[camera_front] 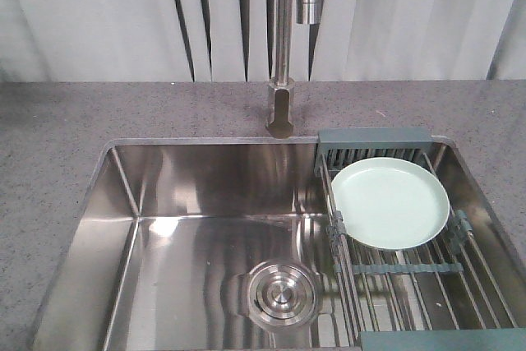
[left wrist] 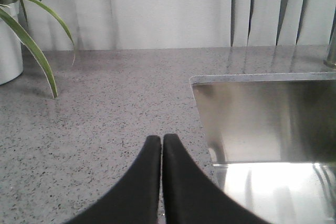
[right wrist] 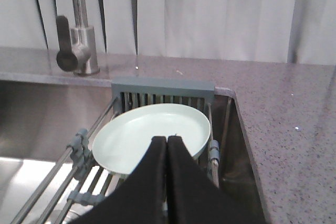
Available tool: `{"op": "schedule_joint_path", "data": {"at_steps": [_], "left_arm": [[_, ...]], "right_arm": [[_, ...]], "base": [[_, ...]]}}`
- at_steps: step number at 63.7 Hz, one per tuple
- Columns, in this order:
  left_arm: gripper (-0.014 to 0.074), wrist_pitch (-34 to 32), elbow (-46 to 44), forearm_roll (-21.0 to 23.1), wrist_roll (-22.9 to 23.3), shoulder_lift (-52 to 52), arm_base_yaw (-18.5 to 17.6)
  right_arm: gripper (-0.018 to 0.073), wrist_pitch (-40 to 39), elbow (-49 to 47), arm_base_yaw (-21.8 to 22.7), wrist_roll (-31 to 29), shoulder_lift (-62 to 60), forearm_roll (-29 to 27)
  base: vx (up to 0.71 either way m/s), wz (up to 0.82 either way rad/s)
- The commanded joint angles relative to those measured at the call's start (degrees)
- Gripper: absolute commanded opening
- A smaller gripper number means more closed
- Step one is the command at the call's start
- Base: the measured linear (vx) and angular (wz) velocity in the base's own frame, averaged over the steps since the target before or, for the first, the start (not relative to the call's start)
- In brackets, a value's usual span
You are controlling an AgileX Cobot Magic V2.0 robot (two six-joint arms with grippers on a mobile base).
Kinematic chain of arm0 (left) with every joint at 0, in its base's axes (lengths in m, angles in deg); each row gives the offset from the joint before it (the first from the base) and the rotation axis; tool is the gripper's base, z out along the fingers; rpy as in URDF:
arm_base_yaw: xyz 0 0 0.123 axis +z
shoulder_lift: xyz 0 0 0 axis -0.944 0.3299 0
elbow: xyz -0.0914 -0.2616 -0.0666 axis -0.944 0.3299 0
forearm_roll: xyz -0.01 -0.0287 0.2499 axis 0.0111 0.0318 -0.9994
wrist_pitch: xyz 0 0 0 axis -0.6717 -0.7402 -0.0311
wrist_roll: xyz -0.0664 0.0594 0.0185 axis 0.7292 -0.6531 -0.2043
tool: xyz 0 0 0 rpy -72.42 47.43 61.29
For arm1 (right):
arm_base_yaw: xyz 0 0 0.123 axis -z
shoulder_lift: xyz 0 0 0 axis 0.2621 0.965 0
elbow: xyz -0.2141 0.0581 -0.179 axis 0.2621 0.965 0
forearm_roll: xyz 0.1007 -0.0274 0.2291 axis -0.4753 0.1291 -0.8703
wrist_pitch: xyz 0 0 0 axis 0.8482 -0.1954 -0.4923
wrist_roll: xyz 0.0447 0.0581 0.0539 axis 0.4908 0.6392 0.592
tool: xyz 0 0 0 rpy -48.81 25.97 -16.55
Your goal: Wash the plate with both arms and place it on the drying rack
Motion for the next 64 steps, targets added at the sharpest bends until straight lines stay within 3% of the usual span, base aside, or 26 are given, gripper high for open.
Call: {"op": "schedule_joint_path", "data": {"at_steps": [1, 15, 64], "left_arm": [[-0.0005, -3.9, 0.9, 0.4, 0.2, -0.9, 0.2], [-0.0005, -3.8, 0.9, 0.4, 0.2, -0.9, 0.2], [-0.0005, -3.8, 0.9, 0.4, 0.2, -0.9, 0.2]], "right_arm": [[-0.0010, -6.0, 1.1, 0.6, 1.8, -0.7, 0.5], [-0.0010, -6.1, 1.2, 5.6, 3.5, -0.7, 0.4], [-0.0010, -5.9, 1.2, 5.5, 3.5, -0.7, 1.0]], "base": [[0.00, 0.00], [0.00, 0.00], [0.00, 0.00]]}}
